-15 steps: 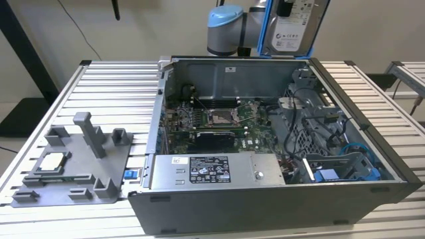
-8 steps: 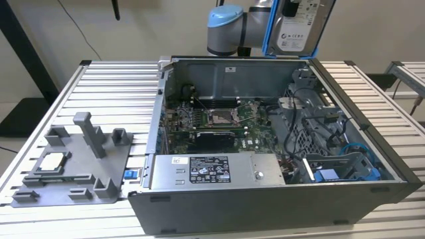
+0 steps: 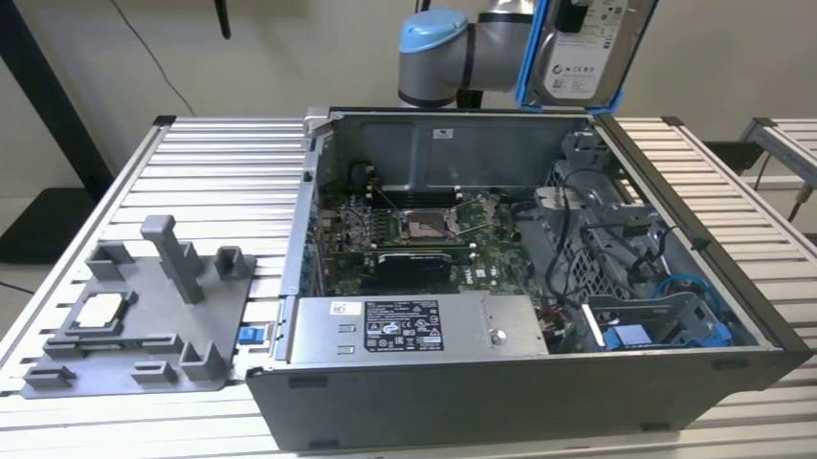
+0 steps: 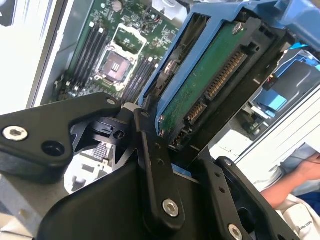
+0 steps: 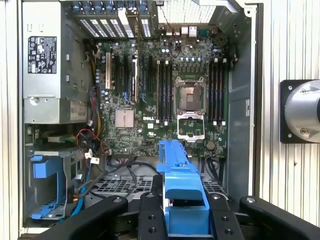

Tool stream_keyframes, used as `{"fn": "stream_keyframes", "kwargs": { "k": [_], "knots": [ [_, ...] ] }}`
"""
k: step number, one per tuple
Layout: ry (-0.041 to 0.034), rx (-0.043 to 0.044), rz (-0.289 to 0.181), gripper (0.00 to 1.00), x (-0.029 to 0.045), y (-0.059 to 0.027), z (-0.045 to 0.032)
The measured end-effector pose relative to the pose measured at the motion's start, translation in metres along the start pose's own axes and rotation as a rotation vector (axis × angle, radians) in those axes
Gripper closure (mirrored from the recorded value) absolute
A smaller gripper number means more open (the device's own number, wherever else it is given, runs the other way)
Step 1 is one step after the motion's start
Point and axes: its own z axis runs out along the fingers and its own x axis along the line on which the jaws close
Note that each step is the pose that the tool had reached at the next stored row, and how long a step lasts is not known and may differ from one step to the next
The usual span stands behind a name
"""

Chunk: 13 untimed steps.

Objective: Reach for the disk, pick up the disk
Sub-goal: 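Pick up the disk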

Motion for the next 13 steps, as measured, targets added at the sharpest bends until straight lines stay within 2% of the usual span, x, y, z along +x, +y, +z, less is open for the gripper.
{"fn": "stream_keyframes", "kwargs": {
  "k": [13],
  "knots": [
    [-0.0001, 0.0, 0.0, 1.0, -0.0005, -0.0233, -0.0011]
  ]
}}
